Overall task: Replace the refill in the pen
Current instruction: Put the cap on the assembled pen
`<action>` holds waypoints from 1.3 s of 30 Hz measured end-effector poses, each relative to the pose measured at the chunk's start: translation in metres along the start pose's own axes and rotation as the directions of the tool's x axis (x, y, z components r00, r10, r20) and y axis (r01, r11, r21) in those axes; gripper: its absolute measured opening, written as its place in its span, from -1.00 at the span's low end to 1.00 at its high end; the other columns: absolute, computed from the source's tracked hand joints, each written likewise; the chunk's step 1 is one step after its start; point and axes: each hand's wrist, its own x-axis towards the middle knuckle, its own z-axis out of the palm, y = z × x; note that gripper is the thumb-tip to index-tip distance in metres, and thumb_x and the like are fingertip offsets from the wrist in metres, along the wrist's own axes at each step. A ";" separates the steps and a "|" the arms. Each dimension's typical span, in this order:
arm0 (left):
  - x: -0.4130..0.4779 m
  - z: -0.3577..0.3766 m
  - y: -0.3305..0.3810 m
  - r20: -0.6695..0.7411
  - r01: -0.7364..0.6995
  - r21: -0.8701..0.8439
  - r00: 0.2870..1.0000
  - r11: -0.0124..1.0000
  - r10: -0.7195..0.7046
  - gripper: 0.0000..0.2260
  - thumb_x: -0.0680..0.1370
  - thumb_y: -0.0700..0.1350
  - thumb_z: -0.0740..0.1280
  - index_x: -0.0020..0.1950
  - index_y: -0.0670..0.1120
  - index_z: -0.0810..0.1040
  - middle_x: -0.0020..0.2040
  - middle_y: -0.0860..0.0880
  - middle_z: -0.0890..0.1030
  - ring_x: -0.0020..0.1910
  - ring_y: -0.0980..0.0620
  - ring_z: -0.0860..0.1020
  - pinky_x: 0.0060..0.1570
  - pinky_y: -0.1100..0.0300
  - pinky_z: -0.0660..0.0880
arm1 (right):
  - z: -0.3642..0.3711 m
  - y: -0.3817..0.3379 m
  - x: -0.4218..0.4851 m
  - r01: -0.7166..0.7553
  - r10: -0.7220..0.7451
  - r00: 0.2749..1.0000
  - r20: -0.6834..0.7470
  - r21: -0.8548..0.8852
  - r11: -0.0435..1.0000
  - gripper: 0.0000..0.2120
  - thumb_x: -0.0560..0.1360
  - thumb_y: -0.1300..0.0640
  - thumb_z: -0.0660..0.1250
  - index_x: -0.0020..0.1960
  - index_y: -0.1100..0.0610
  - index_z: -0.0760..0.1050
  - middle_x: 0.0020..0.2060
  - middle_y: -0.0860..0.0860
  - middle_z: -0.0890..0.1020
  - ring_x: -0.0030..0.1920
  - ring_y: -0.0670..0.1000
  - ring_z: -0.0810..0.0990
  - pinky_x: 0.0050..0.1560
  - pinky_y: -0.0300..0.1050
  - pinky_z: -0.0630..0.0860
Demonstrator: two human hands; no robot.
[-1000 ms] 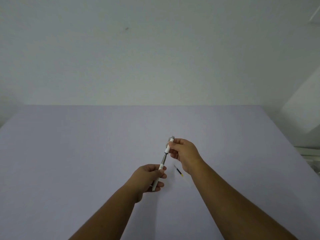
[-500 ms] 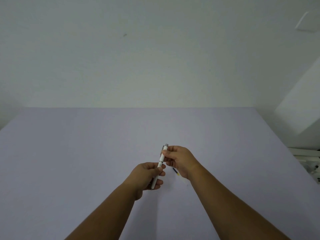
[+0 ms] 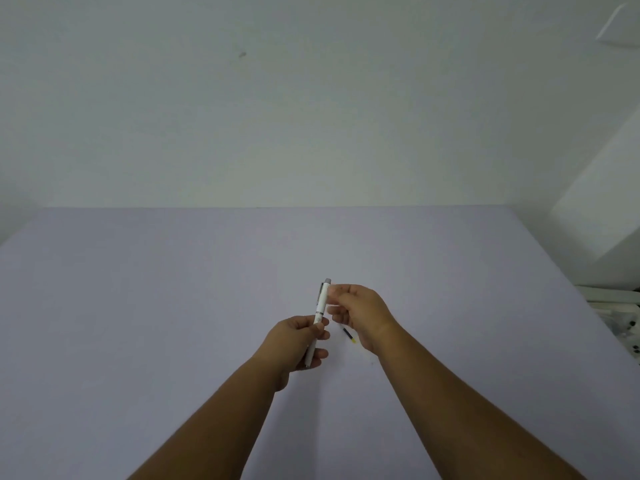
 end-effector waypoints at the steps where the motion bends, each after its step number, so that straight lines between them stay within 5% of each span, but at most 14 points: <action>1: 0.004 -0.001 -0.002 -0.010 0.014 -0.010 1.000 1.000 -0.014 -0.85 0.57 -0.10 0.28 0.05 -0.06 0.62 -0.05 -0.10 0.63 -0.18 -0.03 0.63 -0.22 0.17 0.62 | -0.003 0.002 0.004 -0.002 0.002 0.999 -0.050 -0.005 1.000 -0.91 0.51 0.08 0.31 -0.08 0.07 0.56 -0.14 0.06 0.66 -0.18 0.01 0.61 -0.07 -0.12 0.60; 4: 0.020 0.000 -0.011 -0.066 0.019 -0.006 0.998 1.000 -0.019 -0.85 0.55 -0.11 0.32 0.07 -0.08 0.63 -0.11 -0.08 0.58 -0.14 -0.02 0.54 -0.02 0.09 0.55 | -0.019 0.016 0.015 -0.015 -0.052 0.979 -0.200 -0.319 0.948 -0.84 0.53 0.11 0.24 -0.04 0.14 0.56 -0.06 0.11 0.64 -0.13 0.06 0.59 0.03 -0.02 0.59; 6: 0.032 0.002 -0.018 -0.120 0.014 0.006 0.993 1.000 -0.013 -0.88 0.51 -0.13 0.37 0.01 -0.08 0.64 -0.15 -0.04 0.58 -0.18 0.02 0.50 0.08 0.06 0.49 | -0.029 0.033 0.020 -0.061 -0.080 0.976 -0.201 -0.607 0.792 -0.81 0.52 0.14 0.22 0.01 0.19 0.56 -0.01 0.14 0.65 0.00 0.13 0.59 0.09 -0.02 0.52; 10: 0.052 0.008 -0.034 -0.207 0.043 0.039 0.978 0.998 -0.034 -0.89 0.45 -0.15 0.43 -0.04 -0.10 0.62 -0.23 -0.05 0.60 -0.27 0.00 0.52 0.04 0.02 0.56 | -0.036 0.068 0.022 -0.104 -0.051 0.985 -0.164 -0.808 0.580 -0.82 0.49 0.19 0.22 0.03 0.14 0.55 0.04 0.14 0.61 0.05 0.14 0.57 0.02 -0.08 0.50; 20: 0.078 0.016 -0.058 -0.305 0.079 0.203 0.952 0.976 -0.013 -0.93 0.39 -0.15 0.47 -0.21 -0.03 0.60 -0.22 -0.03 0.64 -0.20 -0.03 0.58 0.05 0.02 0.58 | -0.019 0.097 0.030 -0.054 -0.127 0.980 -0.156 -0.813 0.580 -0.80 0.51 0.24 0.16 0.06 0.19 0.51 0.03 0.18 0.58 0.02 0.15 0.54 -0.14 -0.19 0.31; 39: 0.095 0.021 -0.067 -0.347 0.088 0.286 0.938 0.954 0.018 -0.91 0.40 -0.12 0.45 -0.16 -0.06 0.58 -0.26 0.04 0.60 -0.27 0.06 0.55 -0.22 0.19 0.50 | 0.001 0.098 0.035 -0.102 -0.074 0.979 -0.190 -0.768 0.632 -0.86 0.50 0.19 0.20 0.00 0.17 0.49 -0.04 0.12 0.61 -0.12 0.06 0.54 -0.16 -0.14 0.46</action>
